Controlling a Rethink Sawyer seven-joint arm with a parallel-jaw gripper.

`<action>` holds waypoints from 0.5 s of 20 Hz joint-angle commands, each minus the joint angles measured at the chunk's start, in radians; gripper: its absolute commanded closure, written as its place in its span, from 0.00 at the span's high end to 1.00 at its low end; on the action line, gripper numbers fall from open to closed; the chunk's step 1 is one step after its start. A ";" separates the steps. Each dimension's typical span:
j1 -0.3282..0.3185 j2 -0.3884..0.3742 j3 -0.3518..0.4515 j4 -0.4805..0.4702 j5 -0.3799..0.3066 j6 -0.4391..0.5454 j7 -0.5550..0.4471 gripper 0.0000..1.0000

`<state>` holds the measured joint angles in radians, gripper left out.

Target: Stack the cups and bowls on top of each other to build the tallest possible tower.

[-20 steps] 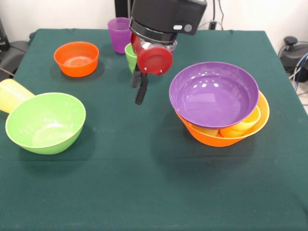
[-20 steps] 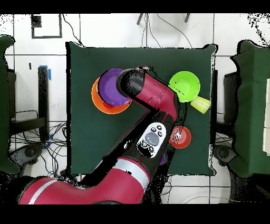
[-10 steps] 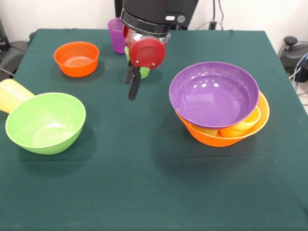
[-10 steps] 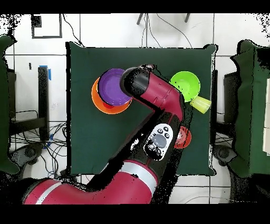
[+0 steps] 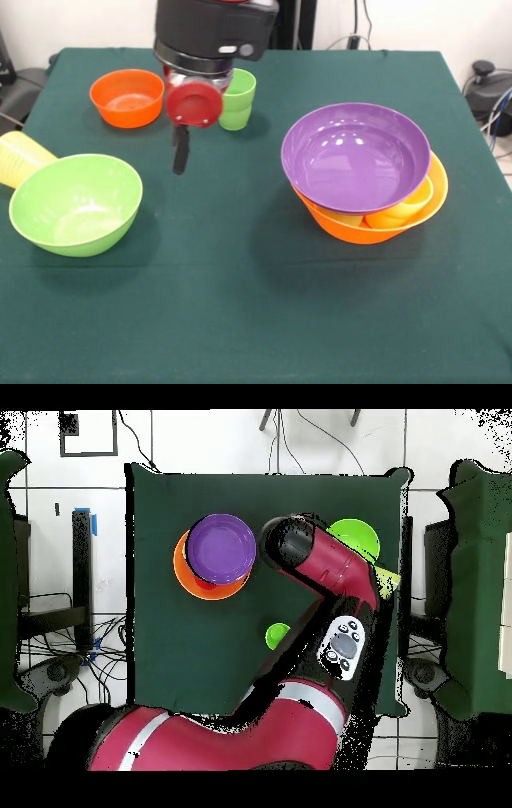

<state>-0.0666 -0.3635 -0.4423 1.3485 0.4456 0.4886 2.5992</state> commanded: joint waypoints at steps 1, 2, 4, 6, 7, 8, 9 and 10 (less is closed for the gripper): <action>-0.030 0.002 0.157 -0.046 -0.136 0.174 -0.193 1.00; -0.028 -0.003 0.153 -0.059 -0.147 0.193 -0.188 1.00; -0.026 -0.002 0.147 -0.087 -0.167 0.212 -0.177 1.00; -0.030 0.003 0.155 -0.103 -0.182 0.216 -0.170 1.00; -0.029 0.004 0.156 -0.110 -0.187 0.220 -0.162 1.00; -0.025 0.000 0.153 -0.111 -0.192 0.226 -0.153 1.00; -0.021 -0.003 0.150 -0.113 -0.196 0.231 -0.144 1.00; -0.018 -0.008 0.147 -0.111 -0.201 0.235 -0.135 1.00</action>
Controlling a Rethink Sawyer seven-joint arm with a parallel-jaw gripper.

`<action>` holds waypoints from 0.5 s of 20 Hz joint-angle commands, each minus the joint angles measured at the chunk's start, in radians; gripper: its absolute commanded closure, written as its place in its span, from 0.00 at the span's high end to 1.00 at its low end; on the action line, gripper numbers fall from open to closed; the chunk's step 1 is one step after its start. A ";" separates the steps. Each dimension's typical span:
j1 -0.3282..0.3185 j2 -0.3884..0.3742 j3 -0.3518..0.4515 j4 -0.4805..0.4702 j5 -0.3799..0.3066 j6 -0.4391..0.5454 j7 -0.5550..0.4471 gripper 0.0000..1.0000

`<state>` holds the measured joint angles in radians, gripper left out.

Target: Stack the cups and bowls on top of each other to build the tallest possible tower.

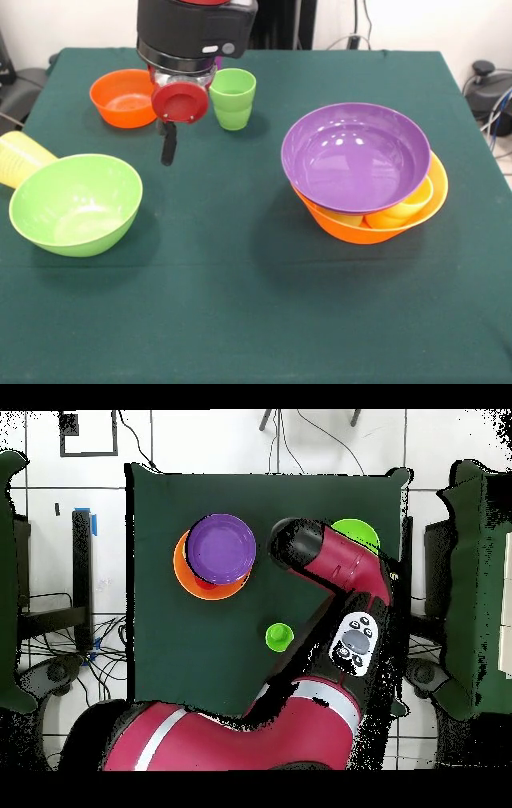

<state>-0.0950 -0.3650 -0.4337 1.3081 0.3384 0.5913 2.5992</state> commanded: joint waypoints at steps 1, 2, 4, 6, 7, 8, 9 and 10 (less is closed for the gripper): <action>0.014 -0.010 0.135 -0.072 -0.098 0.140 -0.125 1.00; 0.016 -0.014 0.134 -0.072 -0.102 0.141 -0.121 1.00; 0.020 -0.022 0.134 -0.074 -0.104 0.160 -0.108 1.00; 0.028 -0.025 0.130 -0.078 -0.108 0.163 -0.094 1.00; 0.037 -0.025 0.123 -0.081 -0.110 0.170 -0.081 1.00; 0.042 -0.027 0.119 -0.084 -0.113 0.177 -0.072 1.00; 0.048 -0.027 0.115 -0.087 -0.116 0.180 -0.063 1.00; 0.052 -0.028 0.112 -0.087 -0.118 0.181 -0.055 1.00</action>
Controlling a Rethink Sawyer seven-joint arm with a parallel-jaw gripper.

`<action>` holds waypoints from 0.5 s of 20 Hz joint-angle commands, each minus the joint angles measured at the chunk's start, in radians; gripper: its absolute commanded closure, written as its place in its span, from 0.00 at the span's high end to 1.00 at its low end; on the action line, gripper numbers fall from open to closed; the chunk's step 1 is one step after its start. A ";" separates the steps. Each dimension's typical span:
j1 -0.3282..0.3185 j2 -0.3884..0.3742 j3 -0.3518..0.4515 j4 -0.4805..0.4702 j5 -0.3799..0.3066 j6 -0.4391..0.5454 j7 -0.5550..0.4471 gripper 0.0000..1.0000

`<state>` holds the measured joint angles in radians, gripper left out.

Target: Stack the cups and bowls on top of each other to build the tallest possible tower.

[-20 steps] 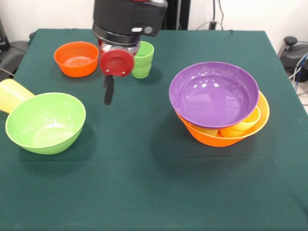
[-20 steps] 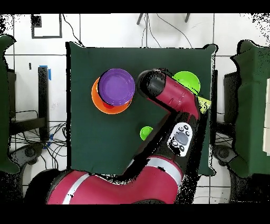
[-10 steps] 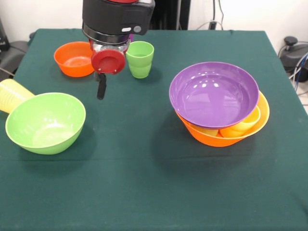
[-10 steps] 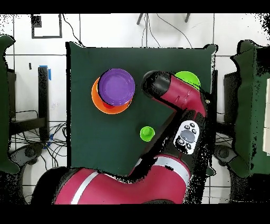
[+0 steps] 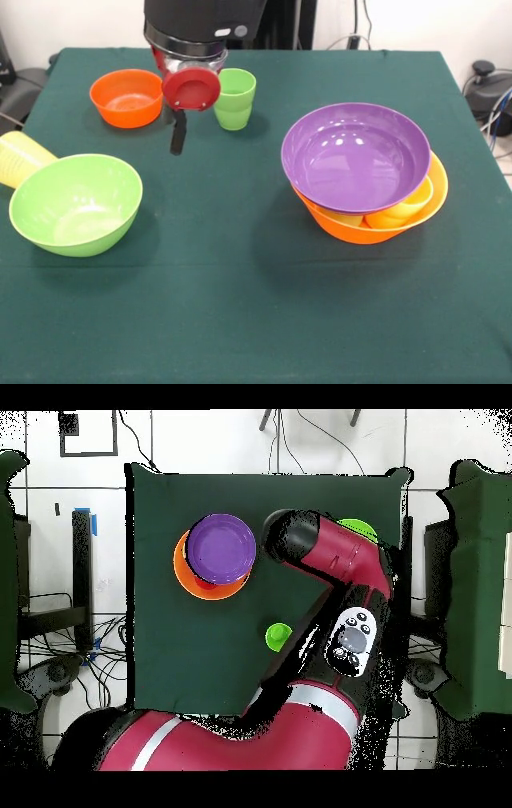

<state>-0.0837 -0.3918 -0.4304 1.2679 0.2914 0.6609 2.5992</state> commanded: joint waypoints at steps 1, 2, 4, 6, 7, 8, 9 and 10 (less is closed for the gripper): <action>0.046 0.000 0.107 -0.047 -0.072 0.108 -0.047 1.00; 0.050 0.001 0.104 -0.047 -0.072 0.106 -0.041 1.00; 0.057 0.001 0.100 -0.045 -0.071 0.103 -0.030 1.00; 0.064 0.001 0.093 -0.047 -0.070 0.109 -0.020 1.00; 0.066 0.002 0.093 -0.046 -0.069 0.106 -0.018 1.00; 0.068 0.002 0.092 -0.045 -0.068 0.104 -0.016 1.00; 0.068 0.004 0.095 -0.043 -0.066 0.098 -0.016 1.00; 0.064 0.008 0.097 -0.044 -0.065 0.094 -0.018 1.00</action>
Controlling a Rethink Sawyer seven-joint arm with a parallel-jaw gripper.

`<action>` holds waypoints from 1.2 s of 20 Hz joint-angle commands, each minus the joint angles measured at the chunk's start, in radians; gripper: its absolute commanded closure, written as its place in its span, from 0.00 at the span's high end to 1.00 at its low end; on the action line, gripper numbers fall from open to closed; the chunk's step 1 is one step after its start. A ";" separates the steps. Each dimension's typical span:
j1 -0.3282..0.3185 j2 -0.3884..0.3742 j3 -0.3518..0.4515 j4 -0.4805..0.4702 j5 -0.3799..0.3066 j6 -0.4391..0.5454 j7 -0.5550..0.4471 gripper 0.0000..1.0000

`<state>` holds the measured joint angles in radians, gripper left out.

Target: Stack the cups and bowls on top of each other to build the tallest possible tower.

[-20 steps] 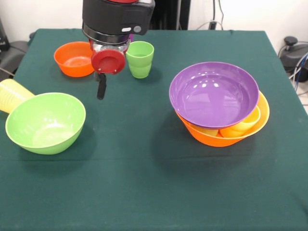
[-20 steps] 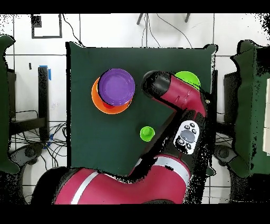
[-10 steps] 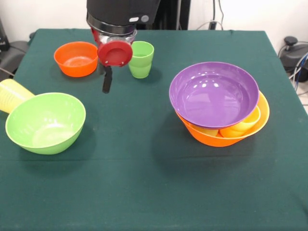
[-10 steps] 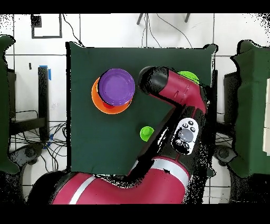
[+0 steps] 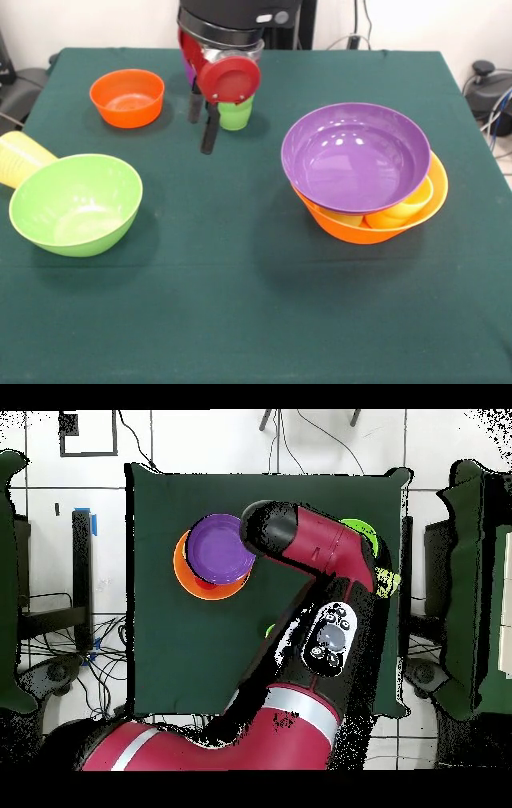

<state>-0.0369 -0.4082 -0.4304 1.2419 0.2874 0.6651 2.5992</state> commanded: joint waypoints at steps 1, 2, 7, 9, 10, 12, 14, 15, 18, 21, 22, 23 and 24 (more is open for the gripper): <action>0.016 0.026 0.099 -0.018 -0.061 0.086 -0.021 1.00; 0.020 0.025 0.099 -0.015 -0.060 0.085 -0.018 1.00; 0.003 0.024 0.114 -0.011 -0.061 0.076 -0.046 1.00; -0.015 0.010 0.127 0.010 -0.065 0.071 -0.075 1.00; -0.023 0.000 0.130 0.021 -0.075 0.069 -0.101 1.00; -0.040 -0.029 0.142 0.059 -0.084 0.056 -0.138 1.00; -0.046 -0.060 0.148 0.098 -0.087 0.060 -0.154 1.00; -0.048 -0.072 0.149 0.115 -0.092 0.052 -0.160 1.00; -0.052 -0.096 0.157 0.157 -0.101 0.028 -0.161 1.00; -0.048 -0.130 0.150 0.177 -0.102 0.058 -0.156 1.00; -0.043 -0.145 0.148 0.186 -0.102 0.071 -0.154 1.00; -0.038 -0.161 0.146 0.195 -0.101 0.083 -0.152 1.00; -0.038 -0.176 0.146 0.204 -0.103 0.086 -0.157 1.00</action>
<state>-0.0752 -0.5212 -0.4076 1.3280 0.2866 0.6653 2.5992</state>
